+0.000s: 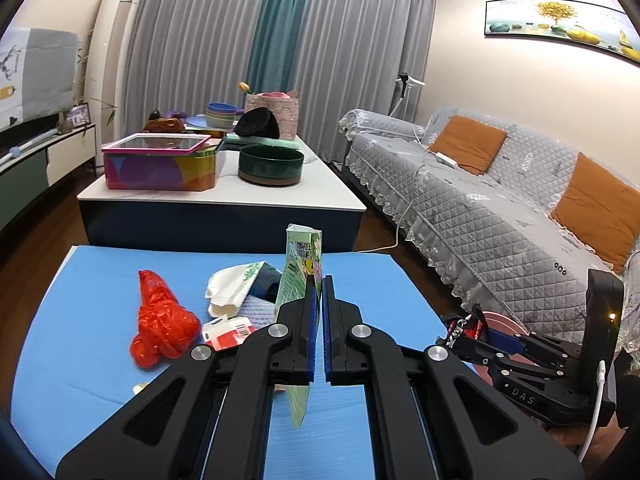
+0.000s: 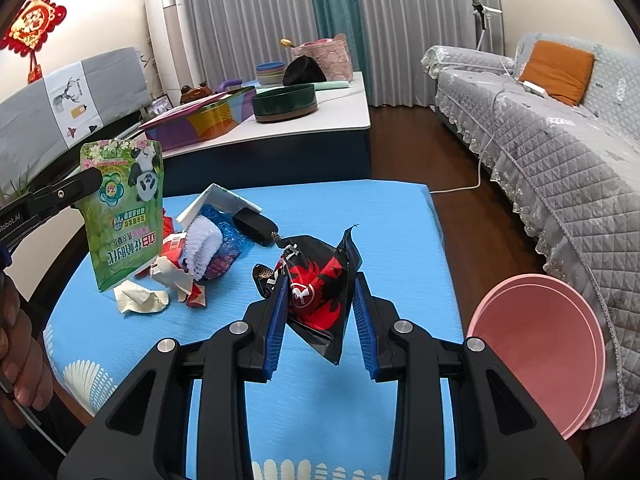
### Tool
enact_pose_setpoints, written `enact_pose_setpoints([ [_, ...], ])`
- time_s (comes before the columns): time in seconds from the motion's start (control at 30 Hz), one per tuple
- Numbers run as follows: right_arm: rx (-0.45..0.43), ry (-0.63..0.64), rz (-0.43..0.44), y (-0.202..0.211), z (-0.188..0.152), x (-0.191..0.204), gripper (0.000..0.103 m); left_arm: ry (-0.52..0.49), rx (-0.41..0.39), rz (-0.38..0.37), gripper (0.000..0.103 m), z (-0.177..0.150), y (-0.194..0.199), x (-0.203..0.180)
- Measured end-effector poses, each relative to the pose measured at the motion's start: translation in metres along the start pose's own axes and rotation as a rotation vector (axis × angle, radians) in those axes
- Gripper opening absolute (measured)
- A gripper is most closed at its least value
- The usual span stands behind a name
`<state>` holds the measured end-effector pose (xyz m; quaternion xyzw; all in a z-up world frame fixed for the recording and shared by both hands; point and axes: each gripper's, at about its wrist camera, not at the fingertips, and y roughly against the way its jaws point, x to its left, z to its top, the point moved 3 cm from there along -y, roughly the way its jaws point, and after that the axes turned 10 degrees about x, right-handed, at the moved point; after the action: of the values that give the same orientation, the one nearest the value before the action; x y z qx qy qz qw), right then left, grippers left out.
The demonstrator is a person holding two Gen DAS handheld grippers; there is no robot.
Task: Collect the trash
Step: 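Carry both held bags over to the pink bin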
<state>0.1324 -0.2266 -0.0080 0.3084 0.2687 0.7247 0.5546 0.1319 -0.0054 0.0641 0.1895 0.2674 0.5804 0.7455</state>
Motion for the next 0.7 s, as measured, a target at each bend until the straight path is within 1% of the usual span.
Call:
enact_pose_setpoints([
  [0.7, -0.033, -0.046, -0.024, 0.021, -0.002, -0.032, 0.033, -0.044, 0.011, -0.052, 0.002, 0.001, -0.012, -0.033],
])
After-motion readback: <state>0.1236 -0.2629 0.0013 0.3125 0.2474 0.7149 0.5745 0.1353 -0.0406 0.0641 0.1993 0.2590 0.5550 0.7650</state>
